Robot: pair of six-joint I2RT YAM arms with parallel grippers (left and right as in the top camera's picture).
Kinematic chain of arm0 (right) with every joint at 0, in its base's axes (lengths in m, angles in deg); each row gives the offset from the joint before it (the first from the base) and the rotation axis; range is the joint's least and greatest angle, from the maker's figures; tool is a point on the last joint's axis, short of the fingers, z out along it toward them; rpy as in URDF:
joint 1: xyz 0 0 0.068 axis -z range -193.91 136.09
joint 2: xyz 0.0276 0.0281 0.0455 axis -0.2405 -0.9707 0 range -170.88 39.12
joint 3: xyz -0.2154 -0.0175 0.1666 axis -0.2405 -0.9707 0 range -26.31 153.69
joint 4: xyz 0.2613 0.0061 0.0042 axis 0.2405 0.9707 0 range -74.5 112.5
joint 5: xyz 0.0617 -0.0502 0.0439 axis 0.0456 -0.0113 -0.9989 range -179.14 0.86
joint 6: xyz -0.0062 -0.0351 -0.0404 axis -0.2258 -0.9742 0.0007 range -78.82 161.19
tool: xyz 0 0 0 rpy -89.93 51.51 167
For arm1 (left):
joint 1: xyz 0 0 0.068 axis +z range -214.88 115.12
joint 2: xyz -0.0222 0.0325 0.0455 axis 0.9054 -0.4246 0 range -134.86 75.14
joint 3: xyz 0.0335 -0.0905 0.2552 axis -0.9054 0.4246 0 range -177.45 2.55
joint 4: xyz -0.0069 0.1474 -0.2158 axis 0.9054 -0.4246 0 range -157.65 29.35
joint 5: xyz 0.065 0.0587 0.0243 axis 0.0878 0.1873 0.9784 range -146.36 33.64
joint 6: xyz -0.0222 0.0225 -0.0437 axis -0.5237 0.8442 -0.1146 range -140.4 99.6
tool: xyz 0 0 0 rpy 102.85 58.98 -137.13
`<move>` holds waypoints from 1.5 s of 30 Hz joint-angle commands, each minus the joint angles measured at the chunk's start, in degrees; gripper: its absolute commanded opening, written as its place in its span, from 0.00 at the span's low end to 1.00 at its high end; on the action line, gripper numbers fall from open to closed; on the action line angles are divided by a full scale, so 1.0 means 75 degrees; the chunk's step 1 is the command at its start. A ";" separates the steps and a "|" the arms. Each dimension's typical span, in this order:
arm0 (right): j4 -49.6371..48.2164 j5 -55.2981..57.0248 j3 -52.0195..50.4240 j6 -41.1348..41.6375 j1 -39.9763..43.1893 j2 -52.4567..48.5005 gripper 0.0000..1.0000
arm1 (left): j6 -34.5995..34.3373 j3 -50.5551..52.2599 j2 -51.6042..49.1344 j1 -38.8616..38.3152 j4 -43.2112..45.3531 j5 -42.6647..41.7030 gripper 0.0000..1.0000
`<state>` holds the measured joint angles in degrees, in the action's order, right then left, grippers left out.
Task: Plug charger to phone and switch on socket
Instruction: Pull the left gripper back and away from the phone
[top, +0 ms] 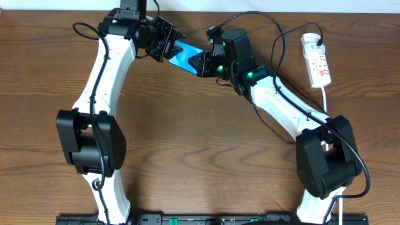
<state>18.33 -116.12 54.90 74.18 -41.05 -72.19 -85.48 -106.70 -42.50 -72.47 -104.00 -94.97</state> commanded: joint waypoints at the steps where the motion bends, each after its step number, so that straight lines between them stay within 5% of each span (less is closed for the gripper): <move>1: -0.0050 -0.0070 0.0172 -0.0125 -0.0006 0.0102 0.01 | 0.0166 -0.0052 0.0119 0.0093 0.0160 0.0070 0.47; 5: -0.0029 -0.0070 0.0172 -0.0125 0.0017 0.0102 0.01 | 0.0233 -0.0052 0.0119 0.0245 0.0350 0.0064 0.57; 25: -0.0201 -0.0938 0.0172 0.0134 0.0615 0.0111 0.01 | 0.1728 -0.0052 0.0119 0.1250 0.0294 -0.0393 0.78; 45: -0.1667 -0.2675 0.0172 0.1259 0.1186 0.0111 0.01 | 0.2535 -0.0052 0.0119 0.1440 -0.0181 -0.0399 0.81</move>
<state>7.93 -132.01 54.90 80.63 -33.12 -72.19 -68.19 -106.70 -42.50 -61.98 -105.14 -97.18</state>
